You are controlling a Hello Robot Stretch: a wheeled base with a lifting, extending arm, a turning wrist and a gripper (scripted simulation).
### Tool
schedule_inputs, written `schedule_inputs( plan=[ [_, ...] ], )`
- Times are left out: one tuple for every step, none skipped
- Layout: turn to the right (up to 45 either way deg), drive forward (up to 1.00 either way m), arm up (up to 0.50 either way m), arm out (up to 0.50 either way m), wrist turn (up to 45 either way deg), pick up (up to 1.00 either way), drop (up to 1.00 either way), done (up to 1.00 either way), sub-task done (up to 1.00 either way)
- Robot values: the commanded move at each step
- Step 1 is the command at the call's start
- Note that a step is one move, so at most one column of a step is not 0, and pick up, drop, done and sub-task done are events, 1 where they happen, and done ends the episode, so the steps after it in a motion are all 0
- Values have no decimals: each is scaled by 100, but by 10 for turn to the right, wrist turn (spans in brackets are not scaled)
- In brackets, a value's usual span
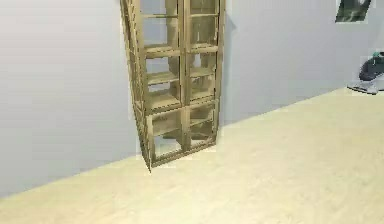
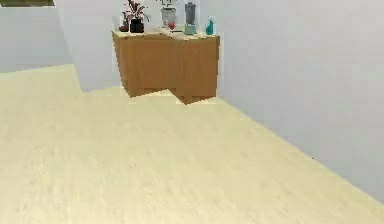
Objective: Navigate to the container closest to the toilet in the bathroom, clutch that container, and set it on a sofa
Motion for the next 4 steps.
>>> schedule_inputs(
  plan=[
    [-300, 0, 0, 0, 0, 0, 0, 0, 0],
    [0, 10, 0, 0, 0, 0, 0, 0, 0],
    [-450, 0, 0, 0, 0, 0, 0, 0, 0],
    [-150, 0, 0, 0, 0, 0, 0, 0, 0]
  ],
)
